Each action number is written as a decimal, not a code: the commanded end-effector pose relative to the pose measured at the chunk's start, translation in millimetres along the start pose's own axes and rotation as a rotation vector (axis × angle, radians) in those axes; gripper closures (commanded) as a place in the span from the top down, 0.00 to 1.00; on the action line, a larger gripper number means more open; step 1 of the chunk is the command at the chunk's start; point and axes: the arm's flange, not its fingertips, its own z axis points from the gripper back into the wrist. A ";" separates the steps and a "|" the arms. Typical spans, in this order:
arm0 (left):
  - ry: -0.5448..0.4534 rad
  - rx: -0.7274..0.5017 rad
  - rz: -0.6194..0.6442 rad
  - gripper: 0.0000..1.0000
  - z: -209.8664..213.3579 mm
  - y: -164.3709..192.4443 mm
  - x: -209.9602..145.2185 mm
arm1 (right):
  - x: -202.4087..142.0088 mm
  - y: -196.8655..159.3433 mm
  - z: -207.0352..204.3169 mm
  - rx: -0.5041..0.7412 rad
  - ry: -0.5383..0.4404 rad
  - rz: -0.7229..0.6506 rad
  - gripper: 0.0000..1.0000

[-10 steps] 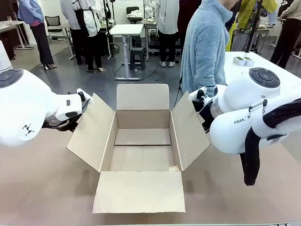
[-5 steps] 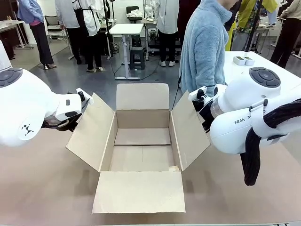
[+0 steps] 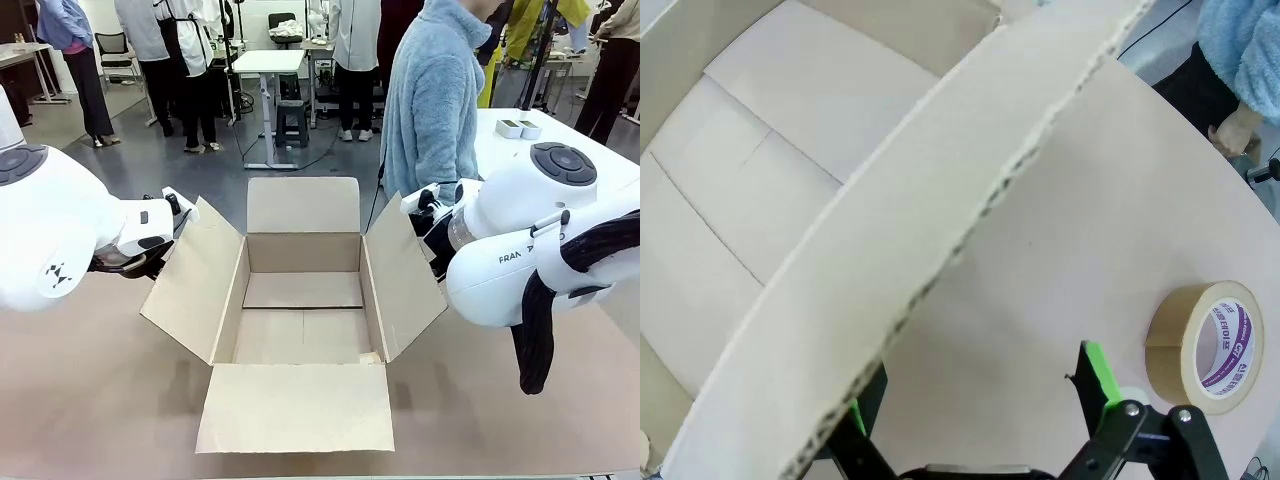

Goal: Wrap the clocks to prevent damage.
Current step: Open the side flaps of the Package Box.

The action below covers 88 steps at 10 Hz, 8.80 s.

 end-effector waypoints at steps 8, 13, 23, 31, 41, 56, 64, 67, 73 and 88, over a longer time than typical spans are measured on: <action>0.097 -0.003 -0.025 1.00 34.3 34.5 34.0 | 17.7 -39.6 42.3 -0.006 0.019 -0.085 1.00; 0.131 0.010 -0.125 1.00 167.1 32.3 120.6 | 70.0 -66.4 203.2 -0.055 0.029 -0.092 1.00; 0.149 0.007 -0.176 1.00 238.9 -3.4 148.6 | 85.6 -39.4 291.3 -0.069 0.044 -0.023 1.00; 0.040 -0.313 -0.442 1.00 237.7 23.3 145.9 | 85.7 -55.7 287.5 0.004 -0.016 0.022 1.00; -0.455 -0.560 -0.365 1.00 260.4 155.6 80.8 | 23.6 -152.9 253.3 0.368 -0.453 0.091 1.00; -0.408 -0.578 -0.383 0.00 260.2 164.0 64.4 | 10.0 -160.6 261.8 0.446 -0.420 0.085 0.00; -0.320 -0.501 -0.376 0.00 265.0 133.7 93.9 | 37.4 -125.9 269.5 0.398 -0.289 0.026 0.01; -0.034 -0.440 -0.443 0.00 258.0 61.5 153.4 | 114.1 -58.0 277.6 0.351 -0.078 0.012 0.01; 0.401 -0.105 -0.165 0.00 178.1 -43.1 167.9 | 141.2 47.2 201.9 0.001 0.302 -0.219 0.01; 0.434 -0.352 -0.048 0.00 15.8 4.9 54.4 | 36.4 -12.6 1.1 0.003 0.519 -0.404 0.01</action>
